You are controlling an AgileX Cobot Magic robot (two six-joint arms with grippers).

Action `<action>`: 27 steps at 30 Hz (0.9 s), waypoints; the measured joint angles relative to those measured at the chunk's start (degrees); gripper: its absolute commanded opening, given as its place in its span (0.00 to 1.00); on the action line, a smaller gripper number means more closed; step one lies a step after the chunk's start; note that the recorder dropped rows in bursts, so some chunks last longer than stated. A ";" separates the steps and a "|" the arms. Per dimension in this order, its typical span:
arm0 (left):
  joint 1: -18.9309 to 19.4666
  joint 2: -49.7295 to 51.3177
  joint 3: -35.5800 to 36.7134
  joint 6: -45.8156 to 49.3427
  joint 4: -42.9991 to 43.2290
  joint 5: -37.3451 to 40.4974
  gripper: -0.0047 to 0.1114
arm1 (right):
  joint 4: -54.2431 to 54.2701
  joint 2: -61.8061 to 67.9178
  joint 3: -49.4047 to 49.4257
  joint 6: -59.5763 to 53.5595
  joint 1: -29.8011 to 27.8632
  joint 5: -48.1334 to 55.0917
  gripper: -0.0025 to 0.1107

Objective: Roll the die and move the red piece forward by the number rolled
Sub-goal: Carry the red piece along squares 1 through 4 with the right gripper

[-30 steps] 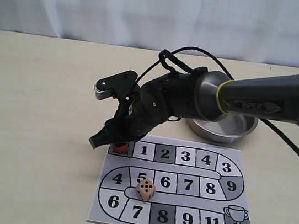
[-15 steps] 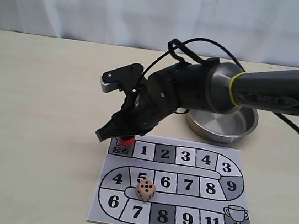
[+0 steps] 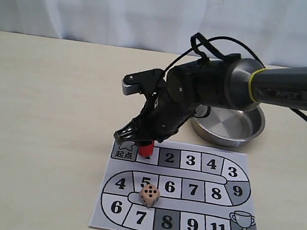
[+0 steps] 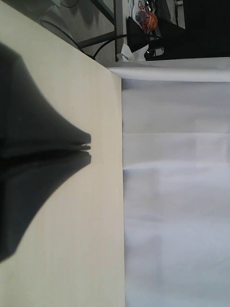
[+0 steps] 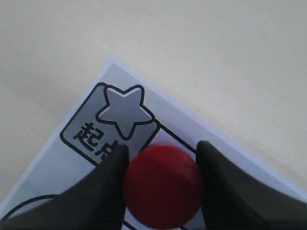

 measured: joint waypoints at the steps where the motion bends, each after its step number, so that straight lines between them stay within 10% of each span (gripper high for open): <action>1: 0.00 0.00 0.00 0.00 0.00 0.00 0.04 | 0.00 0.53 0.00 0.00 0.00 0.11 0.06; 27: 0.00 0.00 0.00 0.00 0.00 0.00 0.04 | -7.39 -4.24 0.75 0.89 -3.24 8.56 0.06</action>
